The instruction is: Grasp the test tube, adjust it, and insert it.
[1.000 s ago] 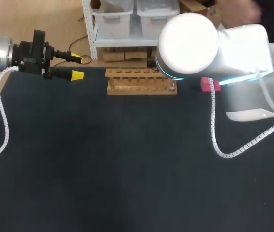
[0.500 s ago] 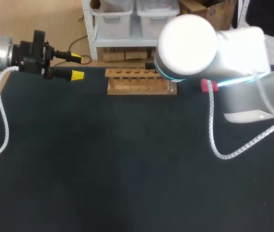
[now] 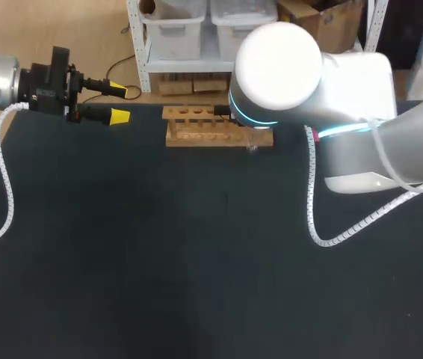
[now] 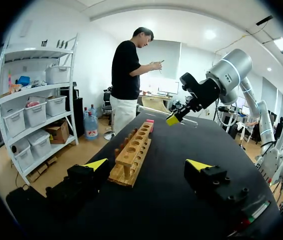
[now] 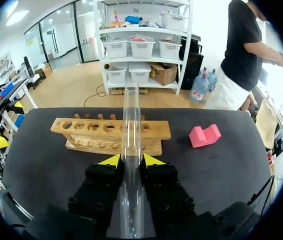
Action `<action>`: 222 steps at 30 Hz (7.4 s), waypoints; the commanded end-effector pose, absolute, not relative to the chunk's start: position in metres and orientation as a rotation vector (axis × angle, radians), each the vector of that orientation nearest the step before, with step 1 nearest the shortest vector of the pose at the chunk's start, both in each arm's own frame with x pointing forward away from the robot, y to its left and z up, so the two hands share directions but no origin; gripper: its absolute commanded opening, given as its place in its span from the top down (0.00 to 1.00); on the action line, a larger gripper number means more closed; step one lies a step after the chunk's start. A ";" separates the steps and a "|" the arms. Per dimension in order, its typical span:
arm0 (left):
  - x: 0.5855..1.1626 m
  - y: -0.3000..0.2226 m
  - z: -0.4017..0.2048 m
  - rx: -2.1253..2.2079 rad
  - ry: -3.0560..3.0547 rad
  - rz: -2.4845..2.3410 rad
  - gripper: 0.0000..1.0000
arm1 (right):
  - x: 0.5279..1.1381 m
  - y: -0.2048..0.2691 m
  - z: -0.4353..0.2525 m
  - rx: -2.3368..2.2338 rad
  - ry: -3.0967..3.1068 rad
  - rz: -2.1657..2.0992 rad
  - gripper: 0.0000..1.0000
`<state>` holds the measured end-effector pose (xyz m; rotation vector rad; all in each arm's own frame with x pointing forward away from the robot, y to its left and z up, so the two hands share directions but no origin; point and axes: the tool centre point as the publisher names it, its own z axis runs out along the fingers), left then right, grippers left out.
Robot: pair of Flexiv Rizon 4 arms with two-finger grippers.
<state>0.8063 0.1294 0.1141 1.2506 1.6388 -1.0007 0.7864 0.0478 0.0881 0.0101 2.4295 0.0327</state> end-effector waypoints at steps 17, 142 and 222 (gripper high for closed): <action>0.806 0.130 0.113 1.250 1.635 -1.000 0.00 | 0.801 0.062 0.063 0.007 2.503 0.060 1.00; 0.806 0.130 0.113 1.250 1.635 -1.000 0.00 | 0.758 0.047 0.130 0.054 2.412 0.023 1.00; 0.806 0.130 0.113 1.250 1.635 -1.000 0.00 | 0.806 0.071 0.051 -0.062 2.578 0.124 1.00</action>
